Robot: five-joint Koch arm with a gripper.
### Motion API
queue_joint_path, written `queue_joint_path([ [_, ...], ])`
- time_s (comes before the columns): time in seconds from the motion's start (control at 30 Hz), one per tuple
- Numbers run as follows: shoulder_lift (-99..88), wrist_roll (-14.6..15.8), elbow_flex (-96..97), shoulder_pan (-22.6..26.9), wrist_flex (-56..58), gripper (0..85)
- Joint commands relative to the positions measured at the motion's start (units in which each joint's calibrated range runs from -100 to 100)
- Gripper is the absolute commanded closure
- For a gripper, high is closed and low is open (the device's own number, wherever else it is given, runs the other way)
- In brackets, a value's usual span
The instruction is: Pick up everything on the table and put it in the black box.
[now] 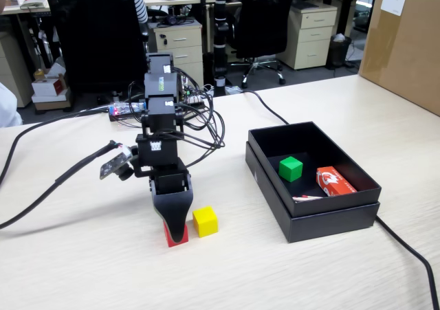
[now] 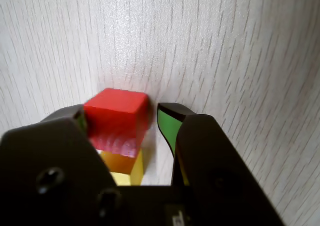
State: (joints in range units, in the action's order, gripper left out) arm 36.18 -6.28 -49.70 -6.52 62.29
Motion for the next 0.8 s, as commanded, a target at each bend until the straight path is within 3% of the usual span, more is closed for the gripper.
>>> queue_joint_path([
  [0.0,-0.8,-0.4,-3.7,-0.1,0.8,66.8],
  [0.13,-0.6,-0.2,-6.2,-0.3,0.8,84.6],
  [0.33,-7.4,0.0,-2.6,-0.6,0.8,84.6],
  [0.5,-30.2,1.8,7.5,0.5,3.2,84.6],
  [0.77,-70.8,5.7,30.6,10.1,4.5,84.6],
])
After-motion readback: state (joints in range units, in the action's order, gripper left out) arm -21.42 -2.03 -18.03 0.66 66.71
